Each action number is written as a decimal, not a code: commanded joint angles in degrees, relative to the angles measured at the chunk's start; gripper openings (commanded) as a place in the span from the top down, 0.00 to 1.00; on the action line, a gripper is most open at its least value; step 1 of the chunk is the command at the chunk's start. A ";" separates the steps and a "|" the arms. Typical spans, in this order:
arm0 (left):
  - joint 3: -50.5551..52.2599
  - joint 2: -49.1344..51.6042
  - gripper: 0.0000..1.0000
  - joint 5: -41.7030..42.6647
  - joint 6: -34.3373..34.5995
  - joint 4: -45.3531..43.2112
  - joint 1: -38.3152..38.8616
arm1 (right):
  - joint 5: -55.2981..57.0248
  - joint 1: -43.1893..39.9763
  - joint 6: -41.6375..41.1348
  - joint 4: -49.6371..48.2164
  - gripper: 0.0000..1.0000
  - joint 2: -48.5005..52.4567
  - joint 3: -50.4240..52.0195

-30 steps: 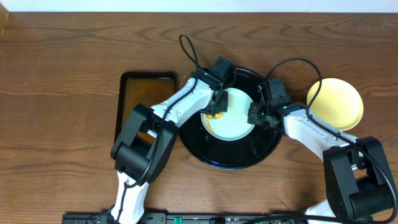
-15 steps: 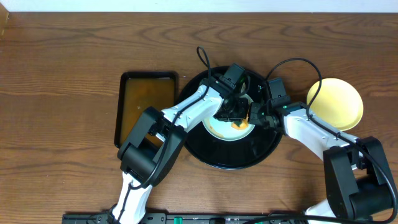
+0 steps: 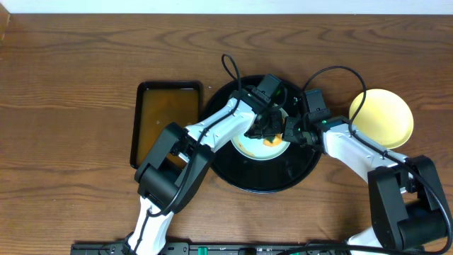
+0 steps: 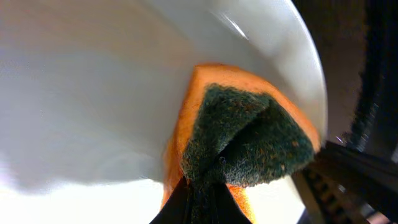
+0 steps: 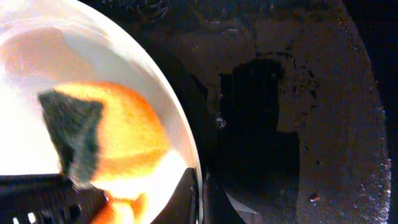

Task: Clean dirty plates on tray and stack at the side
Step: 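Scrub the sauce off the mint plate with the sponge in left gripper, then place the sponge back in the water tray with the left gripper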

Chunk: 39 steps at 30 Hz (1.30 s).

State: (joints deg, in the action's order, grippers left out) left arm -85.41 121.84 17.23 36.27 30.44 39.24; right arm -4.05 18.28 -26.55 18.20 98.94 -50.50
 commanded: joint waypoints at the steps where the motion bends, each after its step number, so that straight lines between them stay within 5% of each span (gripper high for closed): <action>1: 0.81 1.53 0.93 -13.44 -0.61 0.52 -0.61 | 0.59 0.28 0.46 0.83 0.99 0.83 0.46; 8: 0.79 0.44 0.92 -21.00 -8.20 1.27 -2.95 | 0.61 0.28 0.46 0.85 0.99 0.83 0.46; 20: 0.79 -8.48 0.93 -21.11 -9.92 15.85 -8.24 | 0.61 0.28 0.46 1.22 0.99 0.83 0.46; 31: 0.81 -18.58 0.93 -21.14 -11.17 17.64 -15.43 | 0.61 0.26 0.48 1.03 0.99 0.83 0.46; 35: 0.87 -18.16 0.93 -20.13 -11.82 18.58 -20.98 | 0.61 0.28 0.48 1.03 0.99 0.83 0.46; 39: 1.09 -17.22 0.93 -12.76 -19.41 16.92 -26.32 | 0.61 0.28 0.48 0.87 0.99 0.83 0.46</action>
State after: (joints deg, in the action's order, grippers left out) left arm -84.77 103.72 -0.75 23.24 48.01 16.23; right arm -4.49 18.28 -26.57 18.20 98.94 -50.52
